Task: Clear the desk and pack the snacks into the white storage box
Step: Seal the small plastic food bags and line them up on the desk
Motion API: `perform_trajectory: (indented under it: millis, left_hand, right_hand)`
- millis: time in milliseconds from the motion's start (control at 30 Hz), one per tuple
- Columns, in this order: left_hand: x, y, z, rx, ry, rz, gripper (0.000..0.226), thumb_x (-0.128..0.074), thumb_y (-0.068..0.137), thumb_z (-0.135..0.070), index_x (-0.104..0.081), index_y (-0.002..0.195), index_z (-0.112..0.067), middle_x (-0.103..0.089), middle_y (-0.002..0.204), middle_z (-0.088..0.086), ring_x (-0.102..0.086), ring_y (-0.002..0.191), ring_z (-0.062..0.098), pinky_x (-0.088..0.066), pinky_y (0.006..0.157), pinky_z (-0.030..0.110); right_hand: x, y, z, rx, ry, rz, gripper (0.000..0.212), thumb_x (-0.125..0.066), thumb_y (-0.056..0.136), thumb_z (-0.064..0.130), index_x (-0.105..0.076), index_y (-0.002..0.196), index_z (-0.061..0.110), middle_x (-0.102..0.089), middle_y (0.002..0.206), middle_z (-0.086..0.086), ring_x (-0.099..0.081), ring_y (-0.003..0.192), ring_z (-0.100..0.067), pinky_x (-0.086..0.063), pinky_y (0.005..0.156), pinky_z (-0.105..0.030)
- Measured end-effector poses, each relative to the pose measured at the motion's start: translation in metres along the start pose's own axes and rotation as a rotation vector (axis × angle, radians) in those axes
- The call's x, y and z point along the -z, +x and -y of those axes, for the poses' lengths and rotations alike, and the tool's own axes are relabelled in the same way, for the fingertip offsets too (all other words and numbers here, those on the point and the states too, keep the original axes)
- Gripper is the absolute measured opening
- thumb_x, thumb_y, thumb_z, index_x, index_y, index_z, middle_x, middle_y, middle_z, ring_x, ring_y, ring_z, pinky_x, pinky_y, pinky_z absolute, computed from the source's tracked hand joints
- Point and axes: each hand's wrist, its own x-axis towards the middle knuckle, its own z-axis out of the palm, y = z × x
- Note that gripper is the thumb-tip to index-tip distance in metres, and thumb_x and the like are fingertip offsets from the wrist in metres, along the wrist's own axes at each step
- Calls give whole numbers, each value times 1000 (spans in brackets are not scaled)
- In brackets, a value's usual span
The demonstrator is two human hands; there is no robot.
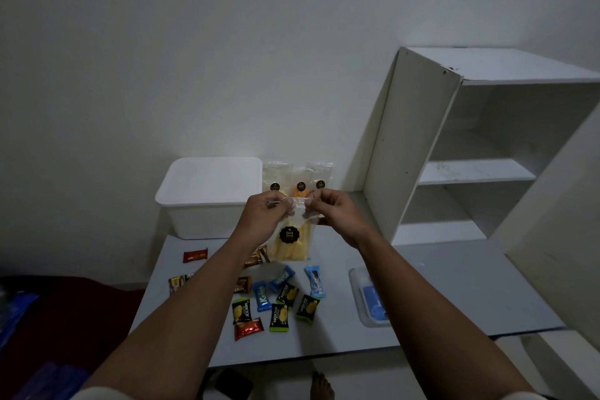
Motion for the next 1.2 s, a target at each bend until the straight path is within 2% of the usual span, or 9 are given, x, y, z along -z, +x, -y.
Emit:
perform_trajectory:
  millis: [167, 333, 433, 500, 633, 833, 1000, 1100, 1200]
  left_hand:
    - [1, 1, 1, -9, 50, 9, 14, -69, 95, -20, -74, 83, -15, -76, 85, 5, -73, 87, 20, -59, 82, 30]
    - [0, -4, 0, -1, 15, 12, 17, -63, 98, -16, -75, 90, -8, -76, 81, 5, -71, 74, 4, -54, 73, 17]
    - [3, -4, 3, -3, 38, -14, 17, -60, 100, -14, -73, 91, -7, -74, 82, 4, -69, 69, -3, -52, 69, 11]
    - [5, -2, 6, -38, 97, -9, 17, -59, 100, -16, -72, 92, -8, -73, 82, 2, -68, 73, 0, -53, 73, 16]
    - [7, 1, 9, -75, 156, 2, 17, -59, 101, -19, -71, 93, -10, -73, 83, -1, -67, 81, 6, -55, 82, 26]
    - [6, -2, 5, -67, 104, 3, 12, -67, 96, -20, -75, 90, -14, -77, 82, 0, -68, 72, -2, -51, 72, 17]
    - [7, 0, 2, -85, 132, -1, 13, -69, 94, -17, -73, 82, -21, -76, 82, -4, -72, 82, 4, -57, 80, 25]
    - [9, 1, 2, -89, 134, 10, 14, -71, 93, -17, -73, 81, -24, -77, 80, -5, -72, 82, 6, -57, 82, 29]
    - [10, 1, 6, -58, 89, 21, 14, -68, 96, -22, -78, 87, -21, -78, 83, -3, -73, 85, 13, -58, 84, 33]
  right_hand:
    - [-5, 2, -2, 38, -62, 5, 9, -71, 95, 17, -73, 89, 11, -76, 87, -11, -73, 85, -21, -57, 86, -47]
    - [-11, 1, 1, 73, -104, -5, 10, -66, 98, 9, -71, 93, 1, -72, 83, -10, -70, 73, -10, -53, 69, -21]
    - [-9, 4, -1, 45, -90, -2, 11, -69, 96, 13, -72, 91, 4, -74, 81, -9, -72, 78, -17, -54, 77, -35]
    - [-8, 5, -2, 17, -68, 3, 11, -71, 95, 16, -73, 87, 8, -75, 80, -8, -72, 80, -20, -54, 81, -40]
    - [-11, 5, -2, -12, -34, 16, 12, -72, 95, 19, -73, 84, 15, -76, 82, -6, -72, 84, -18, -53, 83, -41]
    - [-11, 6, -1, 11, -75, -28, 8, -70, 95, 15, -74, 91, 8, -75, 83, -7, -69, 78, -12, -49, 74, -30]
    - [-12, 7, -5, 5, -51, -17, 23, -72, 95, 19, -71, 96, -4, -76, 85, -10, -71, 85, -22, -52, 82, -41]
    - [-11, 6, -7, -4, -35, -7, 26, -71, 96, 18, -69, 98, -8, -76, 85, -9, -70, 86, -22, -51, 82, -40]
    - [-11, 7, -4, 1, -63, -30, 14, -72, 95, 16, -73, 90, 3, -75, 84, -7, -69, 80, -14, -51, 77, -32]
